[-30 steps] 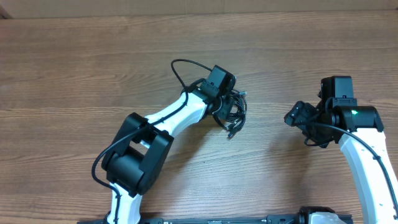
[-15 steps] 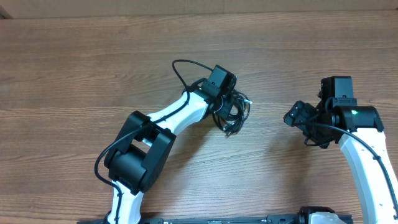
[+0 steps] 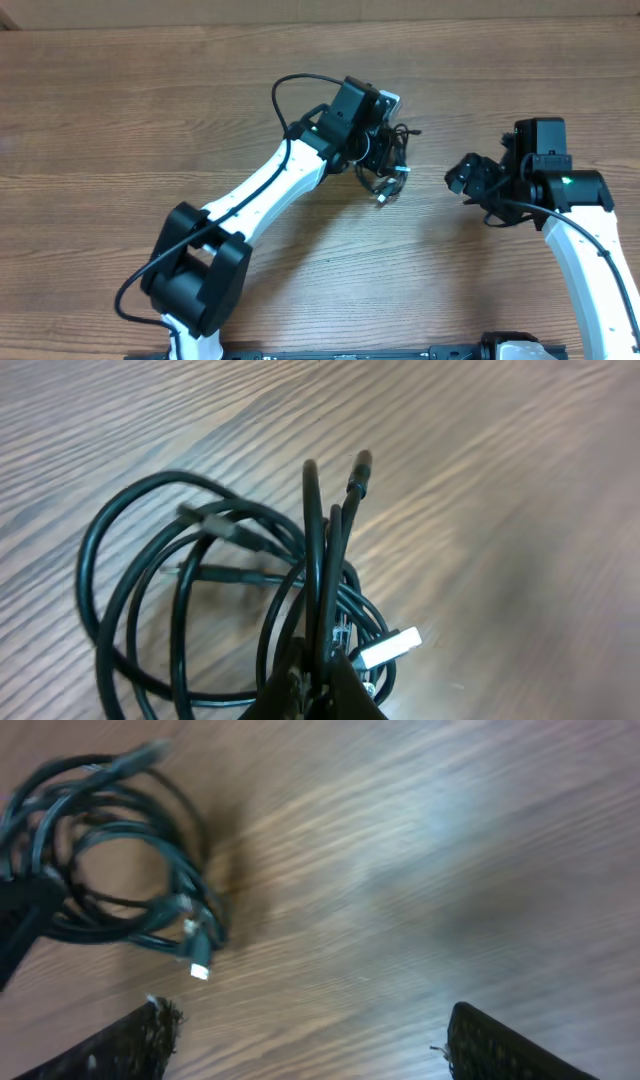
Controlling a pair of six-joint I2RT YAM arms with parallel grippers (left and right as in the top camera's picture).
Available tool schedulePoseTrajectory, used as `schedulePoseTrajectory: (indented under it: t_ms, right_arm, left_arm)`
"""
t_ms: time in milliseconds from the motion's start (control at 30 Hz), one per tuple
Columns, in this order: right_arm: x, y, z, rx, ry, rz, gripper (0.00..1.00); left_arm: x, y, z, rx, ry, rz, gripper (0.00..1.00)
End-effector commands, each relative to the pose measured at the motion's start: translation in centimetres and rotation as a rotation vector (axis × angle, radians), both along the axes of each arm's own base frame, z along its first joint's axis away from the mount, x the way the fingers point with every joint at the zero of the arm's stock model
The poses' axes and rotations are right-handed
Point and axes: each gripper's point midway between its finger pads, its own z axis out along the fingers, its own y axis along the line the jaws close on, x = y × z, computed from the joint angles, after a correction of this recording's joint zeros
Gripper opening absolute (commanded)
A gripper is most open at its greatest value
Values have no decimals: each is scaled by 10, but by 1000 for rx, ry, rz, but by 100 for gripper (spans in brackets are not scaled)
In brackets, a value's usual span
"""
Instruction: Untangle cables
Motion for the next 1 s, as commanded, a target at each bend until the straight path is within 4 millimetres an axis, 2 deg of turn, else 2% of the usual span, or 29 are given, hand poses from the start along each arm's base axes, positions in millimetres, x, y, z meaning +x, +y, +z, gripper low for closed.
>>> schedulePoseTrajectory:
  t_ms: [0,233,433,633,733,867,967]
  right_arm:
    - [6,18,8,50,-42,79,84]
    - [11,32,-3,51,-20,124,80]
    - [15,43,-24,50,35,157,78]
    - [22,45,-41,55,72,159,74]
    - [25,45,-46,59,75,154,66]
    - [30,46,-44,74,67,114,63]
    - [32,45,-44,84,72,73,50]
  left_arm:
    - [-16,-21,42,-132,1,-99,4]
    - [-38,-34,54,-230,65,-207,4]
    - [-41,-36,58,-249,72,-226,4]
    - [-50,-40,64,-285,96,-265,4]
    - [-51,-40,64,-291,103,-273,4]
    - [-53,-41,64,-294,112,-278,4]
    - [-54,-41,65,-296,112,-280,4]
